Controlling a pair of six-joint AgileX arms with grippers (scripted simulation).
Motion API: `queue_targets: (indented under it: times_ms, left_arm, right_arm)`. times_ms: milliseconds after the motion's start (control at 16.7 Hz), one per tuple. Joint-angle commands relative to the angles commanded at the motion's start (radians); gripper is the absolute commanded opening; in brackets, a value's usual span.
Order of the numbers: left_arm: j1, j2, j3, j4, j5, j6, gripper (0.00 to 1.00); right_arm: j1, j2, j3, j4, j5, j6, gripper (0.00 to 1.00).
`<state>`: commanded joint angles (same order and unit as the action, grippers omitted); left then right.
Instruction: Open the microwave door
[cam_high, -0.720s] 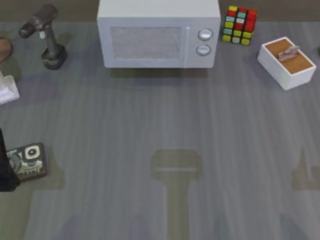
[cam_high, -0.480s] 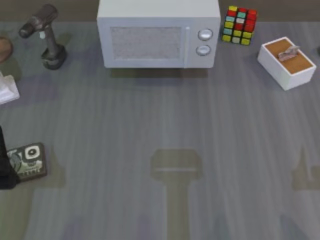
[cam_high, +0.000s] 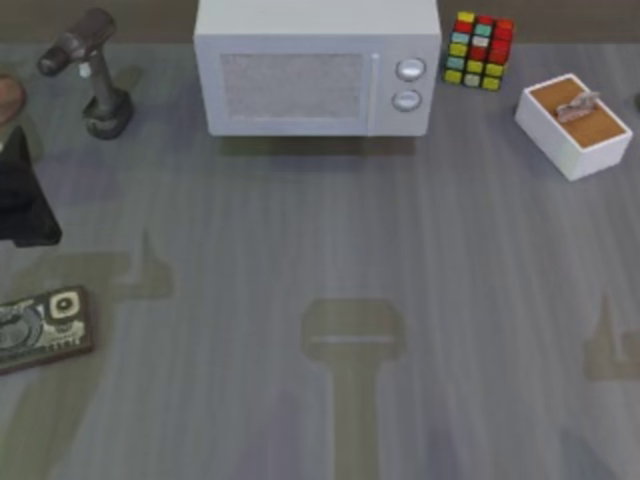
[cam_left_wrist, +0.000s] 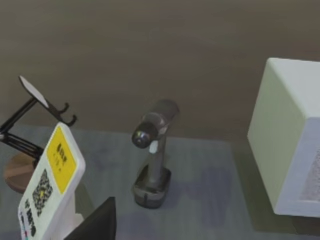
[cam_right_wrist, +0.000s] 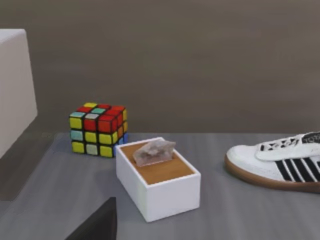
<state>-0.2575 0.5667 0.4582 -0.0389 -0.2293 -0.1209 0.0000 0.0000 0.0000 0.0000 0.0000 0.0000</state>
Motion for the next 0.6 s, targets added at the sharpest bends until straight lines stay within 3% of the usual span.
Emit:
queue_targets:
  times_ms: [600]
  left_arm:
    - [-0.398,1.054,0.764,-0.014,-0.353,-0.228,1.0]
  right_arm:
    - [0.0,0.0,0.0,0.0,0.0,0.0,1.0]
